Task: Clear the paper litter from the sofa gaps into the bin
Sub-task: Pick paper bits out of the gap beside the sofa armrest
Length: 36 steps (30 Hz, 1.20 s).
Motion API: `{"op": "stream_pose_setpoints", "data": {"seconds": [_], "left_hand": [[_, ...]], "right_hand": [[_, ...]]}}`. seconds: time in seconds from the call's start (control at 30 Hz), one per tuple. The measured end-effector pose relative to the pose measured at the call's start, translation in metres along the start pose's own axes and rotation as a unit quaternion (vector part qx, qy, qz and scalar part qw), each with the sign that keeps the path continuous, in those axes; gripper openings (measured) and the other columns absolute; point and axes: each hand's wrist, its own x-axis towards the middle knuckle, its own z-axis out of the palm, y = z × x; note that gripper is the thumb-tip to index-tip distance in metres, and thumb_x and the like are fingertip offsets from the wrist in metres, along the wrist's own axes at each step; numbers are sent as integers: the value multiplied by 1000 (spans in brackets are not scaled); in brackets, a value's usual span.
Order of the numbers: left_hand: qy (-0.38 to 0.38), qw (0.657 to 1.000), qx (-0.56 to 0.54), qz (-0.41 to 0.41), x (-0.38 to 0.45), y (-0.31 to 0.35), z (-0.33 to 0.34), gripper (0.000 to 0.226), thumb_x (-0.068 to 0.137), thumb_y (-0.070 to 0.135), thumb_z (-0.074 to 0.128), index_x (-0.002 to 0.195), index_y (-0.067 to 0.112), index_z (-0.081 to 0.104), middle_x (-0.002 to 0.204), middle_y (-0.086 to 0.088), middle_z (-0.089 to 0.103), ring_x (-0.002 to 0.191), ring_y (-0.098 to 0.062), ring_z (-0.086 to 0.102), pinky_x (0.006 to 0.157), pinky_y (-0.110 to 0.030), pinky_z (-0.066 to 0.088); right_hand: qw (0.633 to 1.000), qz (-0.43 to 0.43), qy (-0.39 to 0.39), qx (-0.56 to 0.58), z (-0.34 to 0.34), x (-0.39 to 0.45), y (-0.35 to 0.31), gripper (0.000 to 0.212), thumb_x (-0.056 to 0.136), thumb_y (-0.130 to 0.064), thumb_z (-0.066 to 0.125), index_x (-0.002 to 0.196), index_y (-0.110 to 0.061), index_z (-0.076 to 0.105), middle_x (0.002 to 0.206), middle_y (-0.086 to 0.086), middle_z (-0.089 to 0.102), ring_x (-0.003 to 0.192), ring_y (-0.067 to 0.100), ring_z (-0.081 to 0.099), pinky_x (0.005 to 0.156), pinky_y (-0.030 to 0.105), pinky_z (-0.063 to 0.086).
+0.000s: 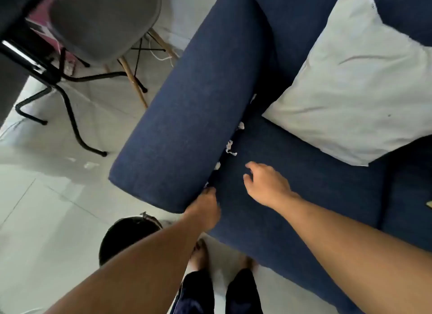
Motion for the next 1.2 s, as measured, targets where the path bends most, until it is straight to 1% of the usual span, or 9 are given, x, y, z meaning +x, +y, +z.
{"op": "stream_pose_setpoints", "data": {"seconds": [0.13,0.37,0.53,0.6,0.67,0.83,0.93,1.03,1.2], "left_hand": [[69,994,85,0,38,-2,21,69,99,18,49,156,5,13,161,-11,15,148,-24,18,120,-37,19],[34,991,131,-9,81,-2,46,66,106,27,34,156,-1,1,162,-17,14,142,-25,34,114,-40,32],[-90,970,224,-15,82,-3,49,67,104,53,13,157,15,22,160,-7,26,145,-28,26,119,-46,22],[-77,930,357,36,84,-1,48,59,105,31,38,154,2,19,156,-19,25,138,-36,36,108,-45,42],[-31,956,290,-24,83,4,46,63,101,19,50,150,-3,17,152,-26,24,122,-39,55,86,-49,57],[-47,937,341,-58,74,11,38,60,100,9,51,151,-8,23,154,-29,22,127,-44,49,76,-49,60],[-120,898,415,-78,67,21,29,65,71,-16,64,135,-7,54,144,-28,43,117,-45,56,45,-46,55],[-161,864,477,-10,63,16,32,89,38,-28,62,123,-6,64,136,-24,50,119,-43,55,68,-41,62],[-134,841,522,34,39,4,38,43,90,2,55,132,-4,57,131,-26,49,122,-37,47,80,-40,59]], "right_hand": [[999,-44,-1,-5,23,36,4,38,103,-38,46,138,-26,55,125,1,63,109,28,63,76,41,53],[996,-68,-37,-33,33,72,0,37,103,-37,47,138,-28,55,124,8,67,105,34,66,79,47,58],[994,-74,-66,-36,32,92,-15,35,103,-33,49,136,-28,56,116,8,68,95,31,66,66,38,54],[994,-66,-79,-32,36,100,-24,32,101,-31,51,131,-28,59,113,6,67,93,30,65,64,37,54],[994,-43,-93,-34,43,106,-32,28,98,-27,53,124,-26,61,111,5,66,90,27,65,63,36,53],[995,43,-93,-24,72,116,-46,7,93,-20,59,88,-24,58,109,3,68,93,25,67,68,35,53],[994,81,-70,-25,84,120,-53,16,94,-17,60,81,-24,54,111,4,69,98,26,68,73,37,54],[993,115,-33,-25,95,122,-55,15,96,-10,56,99,-19,68,115,6,70,102,28,68,74,37,52],[993,113,-15,26,98,117,-50,20,97,-15,57,112,-17,69,121,9,67,107,32,67,76,38,51]]}}
